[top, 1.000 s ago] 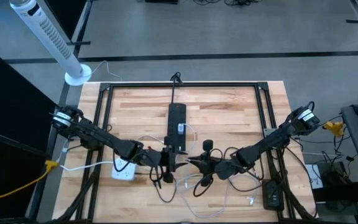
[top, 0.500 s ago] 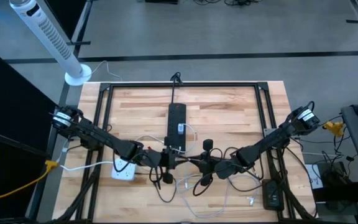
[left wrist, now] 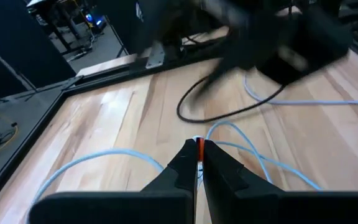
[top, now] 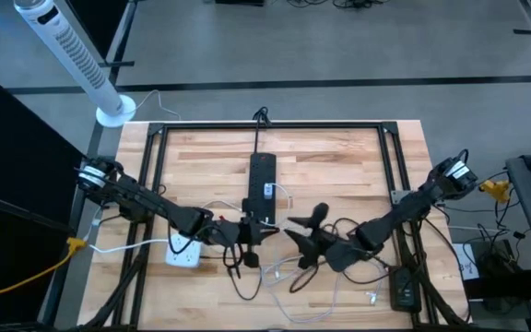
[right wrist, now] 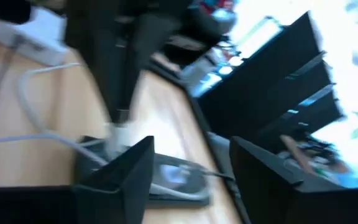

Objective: Insert USB
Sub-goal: Insert the light blue charger cable into the center black outlet extension

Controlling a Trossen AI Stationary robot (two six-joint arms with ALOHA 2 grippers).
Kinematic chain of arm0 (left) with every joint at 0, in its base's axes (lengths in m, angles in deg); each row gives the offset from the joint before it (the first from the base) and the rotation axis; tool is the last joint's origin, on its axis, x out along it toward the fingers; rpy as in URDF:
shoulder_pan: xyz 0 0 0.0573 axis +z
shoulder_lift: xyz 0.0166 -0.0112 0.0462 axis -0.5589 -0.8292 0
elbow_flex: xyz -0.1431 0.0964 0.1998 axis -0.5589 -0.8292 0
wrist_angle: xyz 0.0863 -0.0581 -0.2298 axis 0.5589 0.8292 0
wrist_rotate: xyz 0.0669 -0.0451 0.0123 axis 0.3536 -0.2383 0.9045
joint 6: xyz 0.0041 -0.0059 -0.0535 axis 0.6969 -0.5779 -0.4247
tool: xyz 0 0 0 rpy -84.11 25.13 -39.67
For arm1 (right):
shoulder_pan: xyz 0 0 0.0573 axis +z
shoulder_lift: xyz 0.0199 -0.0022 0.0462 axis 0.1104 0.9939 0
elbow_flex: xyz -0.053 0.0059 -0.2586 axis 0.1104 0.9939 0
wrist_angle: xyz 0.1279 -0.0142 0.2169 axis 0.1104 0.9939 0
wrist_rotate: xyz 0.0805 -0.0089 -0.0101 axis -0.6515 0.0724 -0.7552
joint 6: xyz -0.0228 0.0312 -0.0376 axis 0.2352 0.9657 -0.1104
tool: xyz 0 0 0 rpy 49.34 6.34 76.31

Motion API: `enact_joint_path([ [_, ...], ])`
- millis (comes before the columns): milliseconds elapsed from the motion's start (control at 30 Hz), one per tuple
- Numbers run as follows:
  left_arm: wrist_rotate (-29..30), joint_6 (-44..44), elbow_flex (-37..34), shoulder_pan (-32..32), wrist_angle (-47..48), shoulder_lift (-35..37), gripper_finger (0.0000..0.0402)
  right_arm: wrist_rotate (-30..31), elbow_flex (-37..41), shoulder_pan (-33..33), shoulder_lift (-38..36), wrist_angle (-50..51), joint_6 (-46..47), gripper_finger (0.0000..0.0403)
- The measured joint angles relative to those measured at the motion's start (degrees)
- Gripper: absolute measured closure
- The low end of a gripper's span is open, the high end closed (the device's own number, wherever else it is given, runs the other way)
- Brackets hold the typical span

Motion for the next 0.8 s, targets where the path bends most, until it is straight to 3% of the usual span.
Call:
enact_joint_path([
  [133, 2.39, -0.24, 0.0, 0.0, 0.89, 0.0, 0.04, 8.11, -0.03, 3.33, -1.41, 0.13, -3.08, 0.0187],
  [233, 3.98, -0.48, 0.0, 0.0, 1.17, 0.0, 0.04, 6.86, -0.03, 5.2, -2.8, -0.04, 1.01, 0.0181],
  [333, 5.51, -0.48, 0.0, 0.0, 1.14, 0.0, 0.04, -4.86, -0.03, 5.54, -3.07, 0.34, 13.05, 0.018],
  [433, 5.95, -0.49, 0.0, -0.02, 1.18, 0.0, 0.04, -25.68, -0.03, 4.58, -1.89, 0.94, 24.97, 0.0183],
  [500, 5.97, -0.47, 0.0, -0.02, 1.18, 0.04, 0.04, -36.39, -0.03, 3.68, -0.05, 1.4, 33.13, 0.0187],
  [600, 5.99, -0.41, 0.0, -0.02, 1.2, 0.07, 0.04, -40.18, -0.01, 2.9, 3.81, 1.67, 40.87, 0.0193],
  [800, 5.99, -0.36, 0.0, 0.02, 1.2, 0.07, 0.04, -44.27, -0.37, -0.38, 11.99, 2.11, 45.06, 0.0197],
])
